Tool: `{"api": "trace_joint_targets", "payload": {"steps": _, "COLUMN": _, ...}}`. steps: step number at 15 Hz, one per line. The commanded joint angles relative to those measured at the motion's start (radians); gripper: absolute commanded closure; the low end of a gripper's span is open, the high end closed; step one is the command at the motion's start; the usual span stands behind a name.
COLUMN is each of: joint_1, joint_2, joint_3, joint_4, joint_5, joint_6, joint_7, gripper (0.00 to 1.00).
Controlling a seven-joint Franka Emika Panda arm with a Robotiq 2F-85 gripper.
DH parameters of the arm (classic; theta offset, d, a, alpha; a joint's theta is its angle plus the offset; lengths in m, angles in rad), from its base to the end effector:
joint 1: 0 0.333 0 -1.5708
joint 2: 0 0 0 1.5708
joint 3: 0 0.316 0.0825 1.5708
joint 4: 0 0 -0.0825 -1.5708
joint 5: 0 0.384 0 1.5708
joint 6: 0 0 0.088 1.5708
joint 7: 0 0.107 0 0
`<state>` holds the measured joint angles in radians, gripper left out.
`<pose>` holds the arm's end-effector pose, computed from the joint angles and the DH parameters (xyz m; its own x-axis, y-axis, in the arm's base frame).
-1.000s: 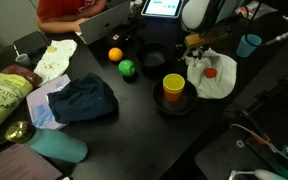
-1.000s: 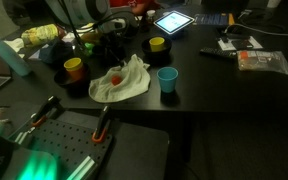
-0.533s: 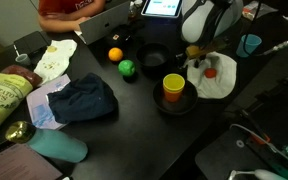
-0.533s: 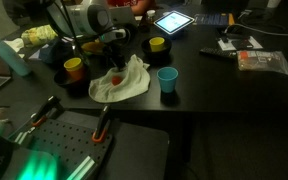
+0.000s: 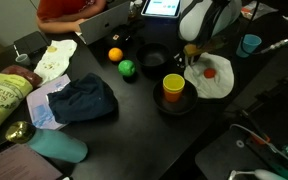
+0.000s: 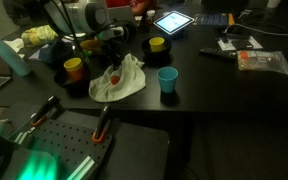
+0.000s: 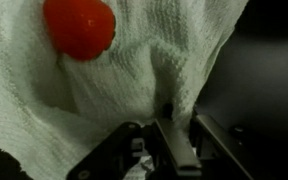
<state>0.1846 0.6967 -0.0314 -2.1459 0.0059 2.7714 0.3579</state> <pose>0.5322 0.0805 0.0670 0.9773 -0.2031 -0.0598 -0.2009 -0.9787 0.0420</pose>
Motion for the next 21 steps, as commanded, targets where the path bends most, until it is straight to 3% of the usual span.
{"api": "trace_joint_targets", "payload": {"steps": 1, "joint_1": -0.008, "joint_2": -0.011, "joint_3": 0.058, "joint_4": 0.011, "joint_5": 0.040, "joint_6": -0.006, "joint_7": -0.057, "gripper": 0.93}}
{"api": "trace_joint_targets", "payload": {"steps": 2, "joint_1": 0.004, "joint_2": -0.016, "joint_3": 0.060, "joint_4": 0.014, "joint_5": 0.035, "joint_6": -0.002, "joint_7": -0.059, "gripper": 0.88}}
{"api": "trace_joint_targets", "payload": {"steps": 4, "joint_1": 0.031, "joint_2": -0.038, "joint_3": 0.051, "joint_4": 0.020, "joint_5": 0.019, "joint_6": 0.003, "joint_7": -0.053, "gripper": 0.87}}
{"api": "trace_joint_targets", "payload": {"steps": 8, "joint_1": 0.118, "joint_2": -0.108, "joint_3": -0.050, "joint_4": 0.019, "joint_5": -0.057, "joint_6": -0.051, "joint_7": -0.007, "gripper": 0.88}}
{"api": "trace_joint_targets", "payload": {"steps": 13, "joint_1": 0.201, "joint_2": -0.230, "joint_3": -0.187, "joint_4": 0.002, "joint_5": -0.229, "joint_6": -0.250, "joint_7": 0.111, "gripper": 0.87}}
{"api": "trace_joint_targets", "payload": {"steps": 16, "joint_1": 0.191, "joint_2": -0.280, "joint_3": -0.200, "joint_4": 0.007, "joint_5": -0.329, "joint_6": -0.416, "joint_7": 0.202, "gripper": 0.86}}
{"api": "trace_joint_targets", "payload": {"steps": 21, "joint_1": 0.106, "joint_2": -0.318, "joint_3": -0.137, "joint_4": -0.030, "joint_5": -0.310, "joint_6": -0.620, "joint_7": 0.236, "gripper": 0.87}}
